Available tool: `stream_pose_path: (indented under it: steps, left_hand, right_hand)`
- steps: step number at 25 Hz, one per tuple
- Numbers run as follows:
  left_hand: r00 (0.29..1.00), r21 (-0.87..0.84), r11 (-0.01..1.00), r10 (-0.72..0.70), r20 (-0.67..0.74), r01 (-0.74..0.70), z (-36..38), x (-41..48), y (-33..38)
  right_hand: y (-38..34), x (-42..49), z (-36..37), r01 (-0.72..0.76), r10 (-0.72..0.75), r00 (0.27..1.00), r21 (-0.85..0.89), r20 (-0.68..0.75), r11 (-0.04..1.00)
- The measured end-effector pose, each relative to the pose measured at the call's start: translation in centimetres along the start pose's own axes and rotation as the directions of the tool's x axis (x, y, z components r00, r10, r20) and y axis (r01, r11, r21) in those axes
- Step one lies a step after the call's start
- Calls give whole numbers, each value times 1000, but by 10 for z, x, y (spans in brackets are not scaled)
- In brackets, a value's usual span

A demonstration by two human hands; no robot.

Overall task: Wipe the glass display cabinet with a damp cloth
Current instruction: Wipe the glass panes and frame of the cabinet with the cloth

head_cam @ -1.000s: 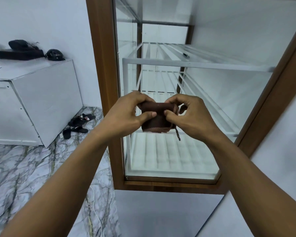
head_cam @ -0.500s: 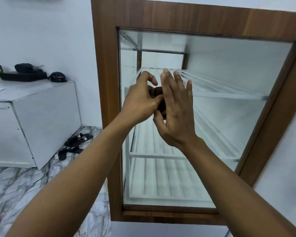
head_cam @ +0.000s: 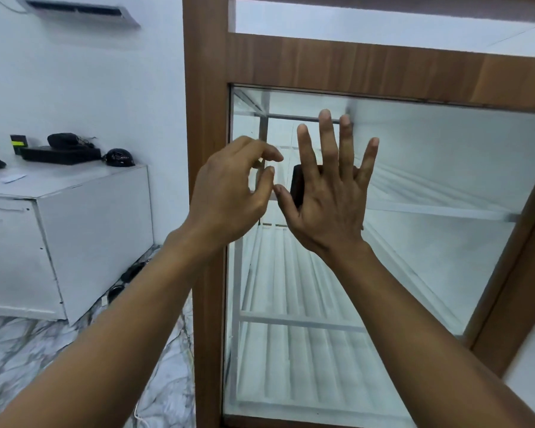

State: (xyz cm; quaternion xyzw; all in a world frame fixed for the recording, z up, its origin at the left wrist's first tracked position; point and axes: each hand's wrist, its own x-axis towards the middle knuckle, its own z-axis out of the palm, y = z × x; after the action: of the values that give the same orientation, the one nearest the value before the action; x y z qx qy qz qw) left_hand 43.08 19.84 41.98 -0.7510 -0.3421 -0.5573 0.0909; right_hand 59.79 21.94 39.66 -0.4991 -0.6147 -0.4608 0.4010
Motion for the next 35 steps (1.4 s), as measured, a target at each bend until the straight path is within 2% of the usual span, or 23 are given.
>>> stream_pose_path:
  steps: [2,5,9,11,13,17,18,21,22,23,25,27,28,30,31,32,33,35]
  left_hand:
    - [992,84,989,123,-38,-119,4,0,-16]
    - [952,283,922,297,-73,-266,10,2,-36]
    - [914,452,842,386,-127,-294,15,6,-57]
    - [910,470,839,384,-156,-273,19,5,-59]
    - [919,439,867,345,-188,-236,18,6,-59]
    - [937,400,899,279,-211,-178,18,6,-55]
    - [937,375,909,276,-215,-182,17,5,-54]
    - [933,280,943,255,-255,-181,13,2,-56]
    - [930,253,950,253,-268,-185,13,2,-58]
    - [928,238,952,255,-273,-192,13,1,-60]
    - [925,245,949,265,-272,-199,14,0,-62]
    - [927,265,944,266,-264,-195,17,0,-60]
    - [928,264,944,268,-260,-198,18,0,-60]
    - [920,245,943,289,-264,-226,17,0,-63]
    - [915,232,942,301,-270,-242,17,0,-66]
    - [911,219,942,310,-271,-256,17,0,-68]
    - [911,209,941,316,-266,-266,17,0,-70]
    - [912,190,942,320,-255,-277,19,-2,-72]
  right_hand:
    - [2,4,3,6,-6,998,1,-55,1000]
    - [1,16,10,12,-9,990,14,-137,1000]
    - [-4,30,12,64,-67,976,-20,-207,998]
    - [7,16,16,104,-114,965,-55,-235,993]
    - [18,-2,16,82,-98,967,-79,-235,994]
    - [-2,19,17,-103,82,953,-56,-292,993]
    - [-15,30,19,-57,39,956,-53,-292,997]
    - [-24,32,25,265,-267,913,-49,-310,963]
    - [-11,23,25,285,-280,898,-35,-340,958]
    - [5,14,23,232,-222,904,-16,-367,973]
    - [25,1,17,-5,8,929,9,-370,1000]
    - [9,7,21,-210,204,923,18,-327,978]
    - [-10,15,25,-212,205,933,9,-296,977]
    - [-40,28,31,-15,15,963,2,-270,1000]
    - [-40,29,32,87,-79,955,18,-286,996]
    - [-30,25,32,124,-104,942,43,-319,991]
    - [-15,18,30,80,-53,937,64,-345,995]
    - [11,1,23,-140,157,924,75,-349,987]
